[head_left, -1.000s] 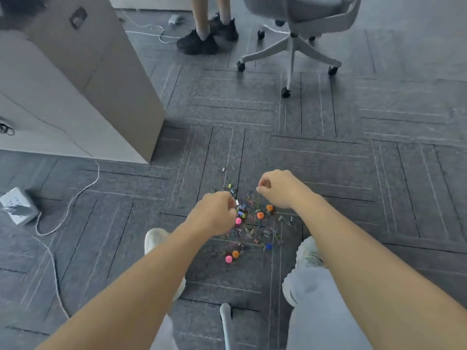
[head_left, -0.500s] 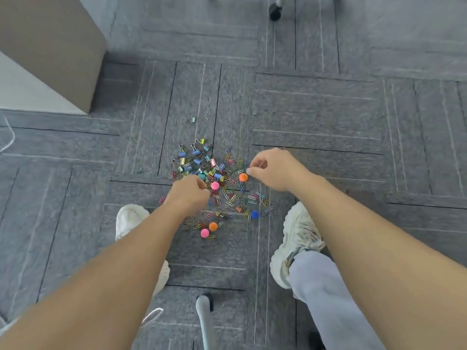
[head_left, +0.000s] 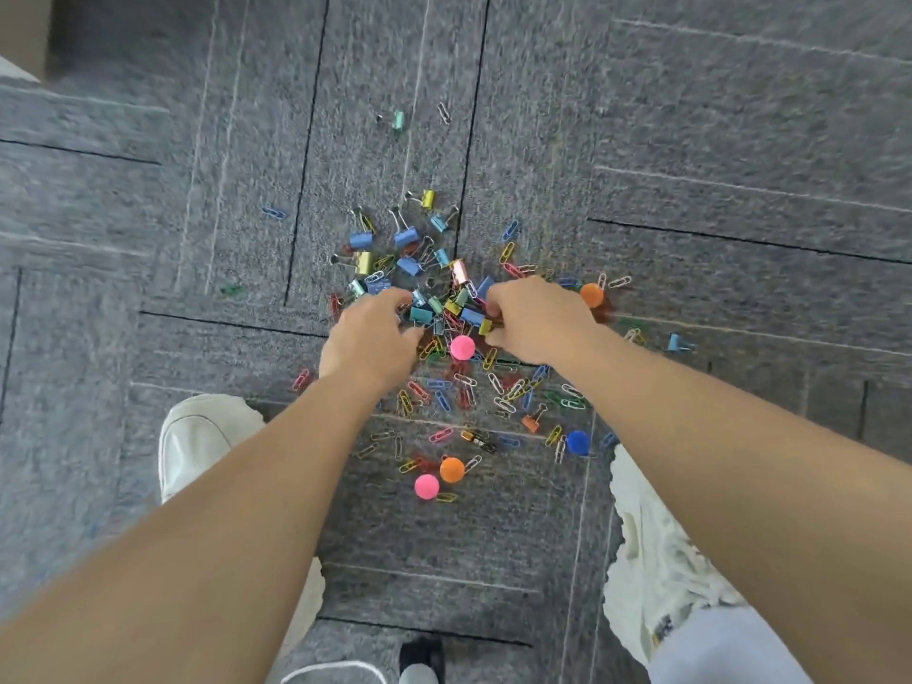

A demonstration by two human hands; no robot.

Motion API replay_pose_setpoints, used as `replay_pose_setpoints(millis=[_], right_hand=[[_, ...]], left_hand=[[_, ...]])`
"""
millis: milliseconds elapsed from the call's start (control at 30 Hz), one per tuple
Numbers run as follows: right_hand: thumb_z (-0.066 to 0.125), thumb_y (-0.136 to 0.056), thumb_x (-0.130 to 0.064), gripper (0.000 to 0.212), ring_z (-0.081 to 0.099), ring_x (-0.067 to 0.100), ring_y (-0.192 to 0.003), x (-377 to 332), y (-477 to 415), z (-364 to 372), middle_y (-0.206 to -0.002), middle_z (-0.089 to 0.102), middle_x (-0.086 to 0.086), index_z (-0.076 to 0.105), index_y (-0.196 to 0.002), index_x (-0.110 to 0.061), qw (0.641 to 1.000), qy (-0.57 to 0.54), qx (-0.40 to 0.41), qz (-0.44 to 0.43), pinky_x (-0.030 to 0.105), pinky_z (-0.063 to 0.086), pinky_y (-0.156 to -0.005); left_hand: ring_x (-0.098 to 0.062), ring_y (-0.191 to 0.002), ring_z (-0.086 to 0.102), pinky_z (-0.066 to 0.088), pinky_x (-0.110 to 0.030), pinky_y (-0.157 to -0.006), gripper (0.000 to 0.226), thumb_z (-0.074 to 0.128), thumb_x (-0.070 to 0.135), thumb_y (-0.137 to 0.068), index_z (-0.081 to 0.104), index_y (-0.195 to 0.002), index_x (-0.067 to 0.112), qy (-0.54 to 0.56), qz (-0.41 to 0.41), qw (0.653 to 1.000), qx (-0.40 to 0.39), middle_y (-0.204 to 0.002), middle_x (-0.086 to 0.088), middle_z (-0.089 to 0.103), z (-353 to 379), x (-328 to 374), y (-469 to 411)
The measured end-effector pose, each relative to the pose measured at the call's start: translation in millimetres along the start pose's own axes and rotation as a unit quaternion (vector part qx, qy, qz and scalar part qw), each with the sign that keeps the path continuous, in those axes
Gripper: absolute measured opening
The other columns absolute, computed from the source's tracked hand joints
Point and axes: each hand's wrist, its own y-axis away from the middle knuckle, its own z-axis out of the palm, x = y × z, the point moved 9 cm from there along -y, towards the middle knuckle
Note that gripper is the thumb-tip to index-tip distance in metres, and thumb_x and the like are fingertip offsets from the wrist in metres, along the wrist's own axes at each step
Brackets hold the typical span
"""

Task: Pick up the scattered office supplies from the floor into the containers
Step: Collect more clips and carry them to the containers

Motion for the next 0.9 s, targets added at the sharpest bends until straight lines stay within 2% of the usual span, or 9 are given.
replay_pose_setpoints(millis=[133, 233, 367, 433, 500, 633, 733, 833, 900], right_hand=[[0.065, -0.093, -0.035, 0.027, 0.063, 0.035, -0.098, 4, -11, 10, -0.109, 0.062, 0.008, 0.062, -0.113, -0.017, 0.998, 0.035, 0.054, 0.001, 0.039, 0.043, -0.070], [0.063, -0.094, -0.037, 0.024, 0.064, 0.035, -0.095, 7, -5, 12, -0.106, 0.062, 0.007, 0.064, -0.107, -0.017, 0.999, 0.016, 0.050, 0.009, 0.041, 0.050, -0.074], [0.060, -0.093, -0.028, 0.007, 0.064, 0.031, -0.088, 11, 4, 8, -0.098, 0.064, 0.005, 0.062, -0.089, -0.022, 0.996, -0.063, 0.054, 0.044, 0.039, 0.054, -0.074], [0.060, -0.090, -0.022, 0.009, 0.063, 0.029, -0.082, 15, 5, 7, -0.089, 0.065, 0.003, 0.055, -0.083, -0.024, 0.984, -0.146, 0.078, 0.063, 0.037, 0.053, -0.070], [0.062, -0.089, -0.020, 0.010, 0.061, 0.027, -0.081, 15, 4, 10, -0.086, 0.063, 0.000, 0.053, -0.085, -0.023, 0.979, -0.174, 0.093, 0.060, 0.038, 0.053, -0.070], [0.067, -0.091, -0.031, 0.026, 0.056, 0.023, -0.092, 8, 3, 17, -0.103, 0.057, -0.003, 0.052, -0.110, -0.022, 0.987, -0.122, 0.104, 0.029, 0.038, 0.050, -0.075], [0.067, -0.091, -0.031, 0.021, 0.059, 0.025, -0.095, 9, 1, 16, -0.103, 0.059, -0.003, 0.056, -0.106, -0.022, 0.983, -0.132, 0.126, 0.022, 0.042, 0.052, -0.078], [0.071, -0.089, -0.031, 0.018, 0.060, 0.025, -0.092, 13, 1, 13, -0.102, 0.058, -0.004, 0.062, -0.101, -0.021, 0.978, -0.138, 0.153, 0.022, 0.043, 0.054, -0.076], [0.070, -0.090, -0.029, 0.017, 0.061, 0.025, -0.092, 12, 4, 11, -0.104, 0.058, -0.004, 0.061, -0.101, -0.021, 0.977, -0.126, 0.170, 0.010, 0.042, 0.054, -0.074]], left_hand=[[-0.022, -0.096, 0.060, 0.055, -0.042, -0.082, 0.031, 0.062, 0.033, -0.095, 0.062, -0.125, 0.027, -0.021, 0.068, 0.997, 0.030, -0.110, 0.000, 0.060, 9, 18, -13], [-0.024, -0.095, 0.061, 0.053, -0.038, -0.084, 0.024, 0.067, 0.028, -0.093, 0.069, -0.113, 0.016, -0.006, 0.070, 0.997, 0.035, -0.109, -0.005, 0.063, 6, 25, -21], [-0.029, -0.099, 0.062, 0.051, -0.037, -0.086, 0.032, 0.075, 0.028, -0.086, 0.070, -0.110, 0.008, -0.038, 0.058, 0.998, 0.000, -0.113, -0.010, 0.061, 1, 32, -29], [-0.030, -0.103, 0.061, 0.051, -0.038, -0.090, 0.040, 0.076, 0.030, -0.083, 0.067, -0.115, 0.007, -0.061, 0.067, 0.996, -0.009, -0.116, -0.010, 0.057, 2, 33, -27], [-0.030, -0.102, 0.062, 0.050, -0.035, -0.090, 0.041, 0.076, 0.029, -0.084, 0.068, -0.116, 0.006, -0.074, 0.069, 0.995, -0.012, -0.116, -0.010, 0.058, 5, 29, -25], [-0.028, -0.097, 0.065, 0.053, -0.037, -0.083, 0.038, 0.079, 0.023, -0.082, 0.067, -0.116, 0.012, -0.044, 0.042, 0.998, -0.010, -0.114, -0.009, 0.066, 4, 17, -26], [-0.026, -0.094, 0.067, 0.055, -0.036, -0.083, 0.035, 0.075, 0.027, -0.086, 0.067, -0.117, 0.015, -0.056, 0.055, 0.997, -0.013, -0.108, -0.008, 0.070, 5, 16, -25], [-0.027, -0.090, 0.067, 0.058, -0.043, -0.082, 0.030, 0.070, 0.027, -0.090, 0.065, -0.117, 0.016, -0.087, 0.089, 0.992, -0.016, -0.103, -0.008, 0.070, 8, 16, -24], [-0.025, -0.093, 0.064, 0.055, -0.038, -0.086, 0.032, 0.070, 0.030, -0.089, 0.063, -0.116, 0.013, -0.108, 0.114, 0.987, -0.016, -0.104, -0.006, 0.066, 8, 17, -23]])
